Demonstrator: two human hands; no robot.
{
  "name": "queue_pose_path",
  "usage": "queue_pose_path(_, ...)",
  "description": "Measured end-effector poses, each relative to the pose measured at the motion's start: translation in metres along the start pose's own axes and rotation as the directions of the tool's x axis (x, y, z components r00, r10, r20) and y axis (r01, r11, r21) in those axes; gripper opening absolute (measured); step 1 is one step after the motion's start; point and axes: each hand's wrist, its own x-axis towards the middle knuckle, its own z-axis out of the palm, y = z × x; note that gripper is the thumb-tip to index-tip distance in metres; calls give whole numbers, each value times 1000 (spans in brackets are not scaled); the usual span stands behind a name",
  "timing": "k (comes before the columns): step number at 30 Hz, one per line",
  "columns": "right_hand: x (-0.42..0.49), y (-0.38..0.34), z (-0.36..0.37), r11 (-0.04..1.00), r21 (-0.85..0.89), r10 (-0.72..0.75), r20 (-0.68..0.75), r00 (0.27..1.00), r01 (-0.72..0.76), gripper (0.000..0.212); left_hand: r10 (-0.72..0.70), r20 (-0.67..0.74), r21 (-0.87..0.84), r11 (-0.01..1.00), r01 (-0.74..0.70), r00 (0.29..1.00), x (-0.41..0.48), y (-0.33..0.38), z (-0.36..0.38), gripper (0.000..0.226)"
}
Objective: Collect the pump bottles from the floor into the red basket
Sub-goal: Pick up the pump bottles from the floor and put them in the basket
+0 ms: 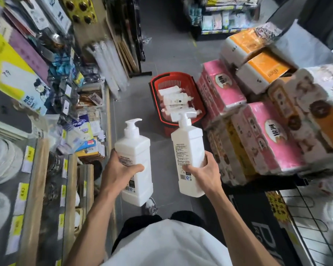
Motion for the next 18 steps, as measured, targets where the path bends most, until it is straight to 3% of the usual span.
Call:
queue_pose_path(5, 26, -28, 15, 999, 45, 25, -21, 999, -24, 75, 2, 12, -21, 1000, -2, 1000, 43, 11, -12, 67)
queue_pose_path(11, 79, -52, 36, 998, 32, 53, -26, 998, -52, 73, -28, 14, -34, 999, 28, 1000, 99, 28, -20, 79)
queue_pose_path(18, 167, -93, 62, 997, 36, 66, 23, 998, -67, 71, -71, 0, 24, 997, 71, 997, 180, 68, -25, 73)
